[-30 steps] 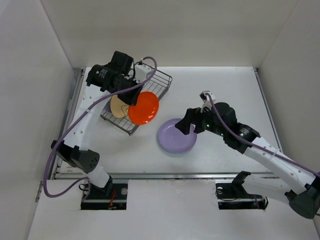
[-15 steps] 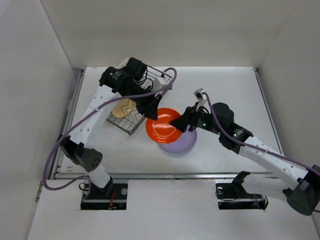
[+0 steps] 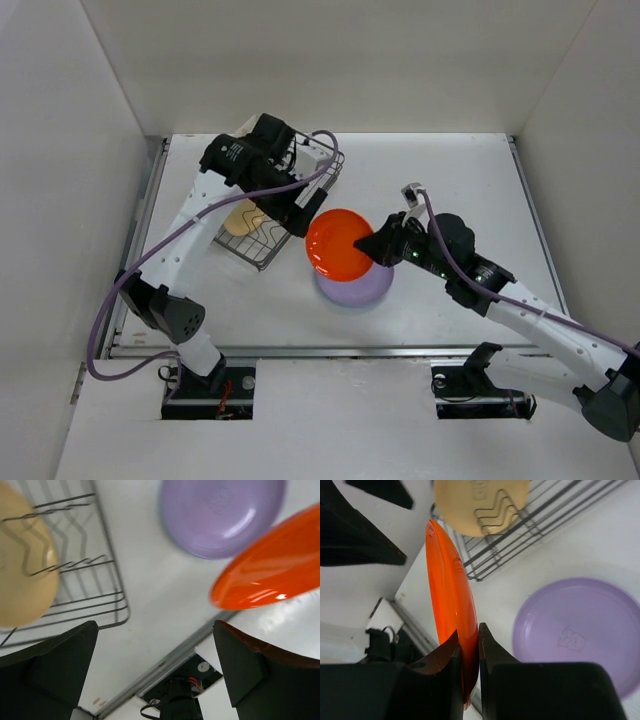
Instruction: Unload the plates from the dish rack
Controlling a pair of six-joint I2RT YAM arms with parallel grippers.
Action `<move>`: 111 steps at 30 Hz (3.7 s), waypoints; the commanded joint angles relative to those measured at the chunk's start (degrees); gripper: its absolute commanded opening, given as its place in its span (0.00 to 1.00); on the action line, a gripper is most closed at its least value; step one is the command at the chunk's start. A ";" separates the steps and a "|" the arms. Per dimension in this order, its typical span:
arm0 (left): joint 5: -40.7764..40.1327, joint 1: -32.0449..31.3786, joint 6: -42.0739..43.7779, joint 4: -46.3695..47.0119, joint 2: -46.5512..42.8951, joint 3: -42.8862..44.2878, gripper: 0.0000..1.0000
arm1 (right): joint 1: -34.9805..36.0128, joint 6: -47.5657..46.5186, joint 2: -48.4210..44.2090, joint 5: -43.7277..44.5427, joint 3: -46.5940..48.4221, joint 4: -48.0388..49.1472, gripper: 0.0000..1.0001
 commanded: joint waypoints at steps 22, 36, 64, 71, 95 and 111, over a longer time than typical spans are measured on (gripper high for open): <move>-23.52 12.35 -9.20 15.57 -11.25 -11.88 1.00 | -25.90 15.00 26.36 15.49 11.95 -6.16 0.00; -21.94 12.35 -8.15 15.57 -11.16 -13.55 1.00 | -28.46 19.14 35.42 15.30 4.66 -1.14 0.29; -21.41 12.35 -7.00 15.04 -13.44 -13.55 1.00 | -13.62 15.80 13.01 21.19 -6.95 -14.23 0.73; -21.41 12.35 -6.48 14.51 -13.44 -13.55 1.00 | -10.19 16.86 21.44 22.32 -4.85 -13.00 0.51; -25.26 12.35 -1.56 16.34 -6.69 -15.82 0.93 | -6.31 18.00 21.02 29.00 -2.47 -16.51 0.64; -44.70 12.35 1.61 21.90 14.24 -4.49 0.56 | -5.79 13.61 10.73 29.54 1.65 -23.37 0.70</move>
